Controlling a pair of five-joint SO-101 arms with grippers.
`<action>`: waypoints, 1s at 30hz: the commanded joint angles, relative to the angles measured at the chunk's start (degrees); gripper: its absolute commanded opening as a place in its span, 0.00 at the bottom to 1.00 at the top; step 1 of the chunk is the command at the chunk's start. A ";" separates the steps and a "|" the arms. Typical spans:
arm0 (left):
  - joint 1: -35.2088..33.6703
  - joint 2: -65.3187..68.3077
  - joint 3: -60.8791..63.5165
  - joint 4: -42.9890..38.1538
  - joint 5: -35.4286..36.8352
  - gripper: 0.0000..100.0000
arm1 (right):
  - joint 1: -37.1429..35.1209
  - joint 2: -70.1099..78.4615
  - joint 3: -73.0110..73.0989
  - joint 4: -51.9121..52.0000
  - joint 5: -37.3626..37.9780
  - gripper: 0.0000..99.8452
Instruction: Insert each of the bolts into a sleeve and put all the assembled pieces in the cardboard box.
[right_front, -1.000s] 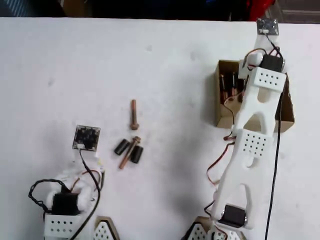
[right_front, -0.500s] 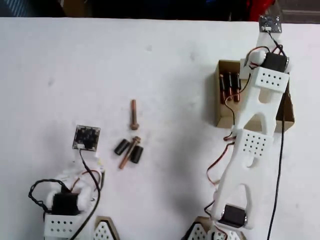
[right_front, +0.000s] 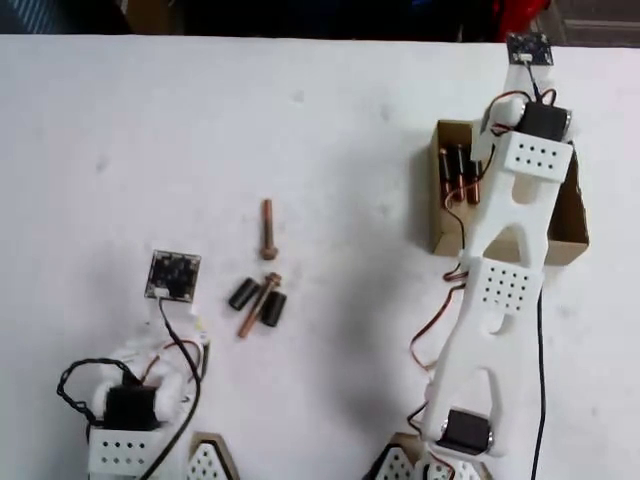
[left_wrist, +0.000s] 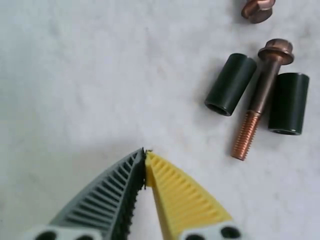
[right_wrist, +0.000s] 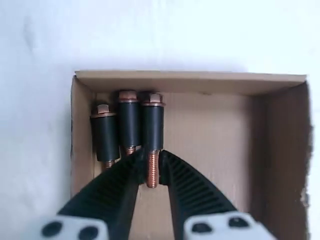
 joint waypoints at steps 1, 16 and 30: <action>-0.31 -0.57 -0.18 -0.79 -0.62 0.03 | -0.48 -6.73 -2.29 1.89 0.79 0.02; -0.31 -0.57 -0.18 -0.97 -0.62 0.03 | -1.10 -29.23 20.40 1.89 0.44 0.02; -0.31 -0.57 -0.18 -0.62 -0.62 0.03 | -4.44 -55.78 43.87 1.71 0.79 0.02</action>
